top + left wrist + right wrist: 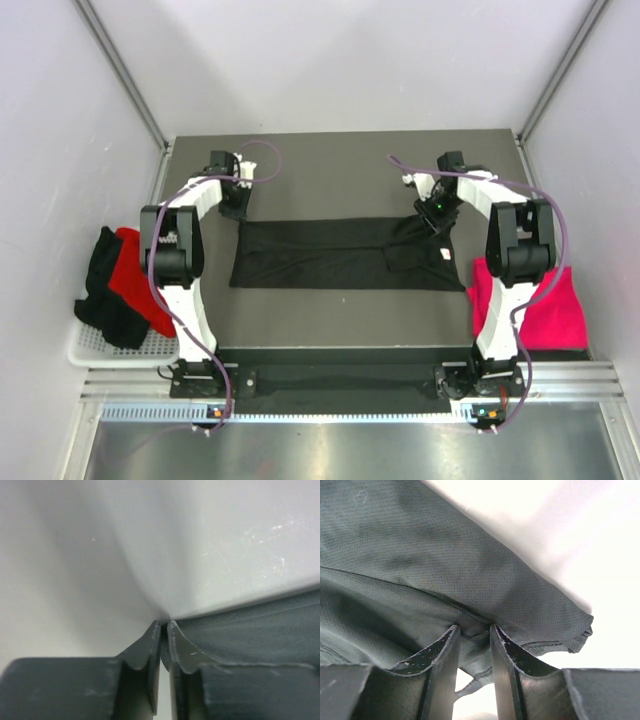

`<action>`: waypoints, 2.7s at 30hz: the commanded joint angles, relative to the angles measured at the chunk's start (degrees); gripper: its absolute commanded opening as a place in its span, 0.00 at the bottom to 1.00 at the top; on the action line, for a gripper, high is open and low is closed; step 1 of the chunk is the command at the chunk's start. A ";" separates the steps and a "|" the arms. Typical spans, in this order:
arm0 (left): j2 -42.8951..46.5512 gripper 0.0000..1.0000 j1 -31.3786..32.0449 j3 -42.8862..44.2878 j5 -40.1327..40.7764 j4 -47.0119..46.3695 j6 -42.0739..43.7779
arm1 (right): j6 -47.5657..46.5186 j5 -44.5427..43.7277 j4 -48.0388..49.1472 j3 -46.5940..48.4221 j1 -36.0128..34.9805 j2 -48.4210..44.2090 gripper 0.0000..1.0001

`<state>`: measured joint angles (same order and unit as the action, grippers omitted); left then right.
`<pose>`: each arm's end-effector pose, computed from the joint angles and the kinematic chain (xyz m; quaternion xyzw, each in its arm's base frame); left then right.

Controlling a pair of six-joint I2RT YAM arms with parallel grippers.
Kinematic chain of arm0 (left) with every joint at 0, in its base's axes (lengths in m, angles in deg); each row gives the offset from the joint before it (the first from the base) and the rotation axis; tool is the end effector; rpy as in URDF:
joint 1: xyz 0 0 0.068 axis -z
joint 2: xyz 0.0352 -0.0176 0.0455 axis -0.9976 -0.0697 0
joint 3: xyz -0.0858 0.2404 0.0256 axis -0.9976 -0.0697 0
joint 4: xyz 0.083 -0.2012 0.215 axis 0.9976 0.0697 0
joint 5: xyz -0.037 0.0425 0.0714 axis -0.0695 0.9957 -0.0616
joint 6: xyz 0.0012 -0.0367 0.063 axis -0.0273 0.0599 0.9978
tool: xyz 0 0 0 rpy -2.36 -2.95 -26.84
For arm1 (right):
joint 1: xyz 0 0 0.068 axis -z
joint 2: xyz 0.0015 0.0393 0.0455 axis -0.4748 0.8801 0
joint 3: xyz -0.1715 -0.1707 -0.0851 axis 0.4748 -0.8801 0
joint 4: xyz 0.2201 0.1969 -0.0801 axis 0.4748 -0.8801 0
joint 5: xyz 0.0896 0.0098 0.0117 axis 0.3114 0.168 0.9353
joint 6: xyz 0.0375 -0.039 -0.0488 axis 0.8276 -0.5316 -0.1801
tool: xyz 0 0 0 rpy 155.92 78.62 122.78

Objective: Fold and stack the t-shirts
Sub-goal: Fold the tshirt

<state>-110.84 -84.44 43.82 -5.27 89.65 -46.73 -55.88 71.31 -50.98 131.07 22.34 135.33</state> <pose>0.4702 -0.0199 0.1081 0.1307 0.9623 -0.0339 0.2362 0.4342 0.0582 0.1066 -0.3427 0.9259 0.0715 0.1423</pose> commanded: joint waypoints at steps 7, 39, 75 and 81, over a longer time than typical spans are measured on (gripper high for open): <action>-1.60 0.00 0.02 1.73 0.44 1.34 1.11 | 4.40 -1.70 0.22 6.77 4.85 4.24 0.35; 2.71 0.00 0.02 -0.73 1.23 0.99 1.02 | 1.95 2.78 -9.00 -1.65 8.28 -9.20 0.37; 6.22 0.00 -0.07 -1.35 4.48 3.53 -1.17 | 4.58 1.63 -12.87 33.47 4.52 22.86 0.05; 7.63 0.04 -0.07 1.47 4.57 7.14 -3.28 | 5.64 -0.65 -13.59 50.01 1.44 32.89 0.06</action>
<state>-107.32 -84.18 42.71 -1.12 94.24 -48.08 -50.76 72.82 -65.71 177.03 26.41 162.94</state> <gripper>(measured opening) 0.025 0.060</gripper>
